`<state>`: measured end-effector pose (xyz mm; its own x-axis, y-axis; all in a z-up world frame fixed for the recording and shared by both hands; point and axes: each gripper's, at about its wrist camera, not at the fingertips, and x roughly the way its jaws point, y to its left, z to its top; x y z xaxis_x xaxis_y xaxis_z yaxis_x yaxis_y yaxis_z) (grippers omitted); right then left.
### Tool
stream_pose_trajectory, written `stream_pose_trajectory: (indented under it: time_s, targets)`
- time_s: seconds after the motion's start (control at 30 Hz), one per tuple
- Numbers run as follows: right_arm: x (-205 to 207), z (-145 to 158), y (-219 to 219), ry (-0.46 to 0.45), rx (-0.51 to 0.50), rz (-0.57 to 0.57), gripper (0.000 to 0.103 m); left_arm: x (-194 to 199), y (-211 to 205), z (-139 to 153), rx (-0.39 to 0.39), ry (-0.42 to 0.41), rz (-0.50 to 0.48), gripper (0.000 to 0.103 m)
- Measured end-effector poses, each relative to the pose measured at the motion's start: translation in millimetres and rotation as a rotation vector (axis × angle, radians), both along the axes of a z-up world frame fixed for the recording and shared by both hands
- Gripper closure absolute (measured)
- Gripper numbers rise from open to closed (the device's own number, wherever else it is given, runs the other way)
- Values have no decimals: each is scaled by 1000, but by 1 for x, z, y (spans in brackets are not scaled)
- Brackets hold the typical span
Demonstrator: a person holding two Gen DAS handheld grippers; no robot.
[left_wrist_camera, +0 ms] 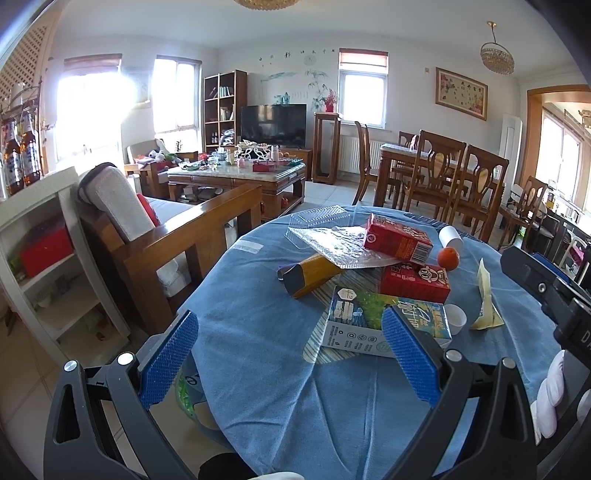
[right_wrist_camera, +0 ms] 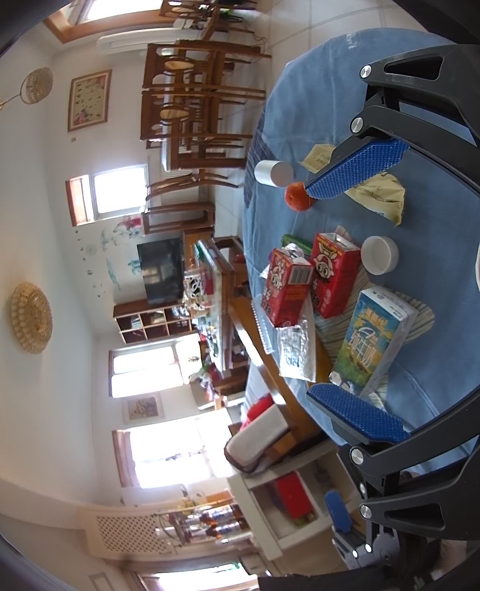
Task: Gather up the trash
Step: 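Grasp the white plastic wrapper with the left tool while the right tool grasps a red milk box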
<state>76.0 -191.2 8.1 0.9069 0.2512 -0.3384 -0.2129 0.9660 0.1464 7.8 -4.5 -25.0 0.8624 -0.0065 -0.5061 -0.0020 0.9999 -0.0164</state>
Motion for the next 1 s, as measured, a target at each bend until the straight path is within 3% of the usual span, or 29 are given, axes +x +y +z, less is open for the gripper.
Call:
stream_pose_trajectory:
  time_s: [0.37, 0.63, 0.8, 1.0]
  targets:
    - [8, 2, 4, 46, 12, 10, 4, 16, 10, 1, 9, 41, -2, 5]
    - [44, 23, 7, 105, -36, 148, 4, 47, 22, 2, 10, 98, -73, 5]
    - [95, 34, 12, 200, -113, 279, 4, 93, 55, 5, -75, 218, -189, 5]
    - [158, 20, 33, 301, -258, 370, 4, 131, 63, 12, -193, 295, -315, 5]
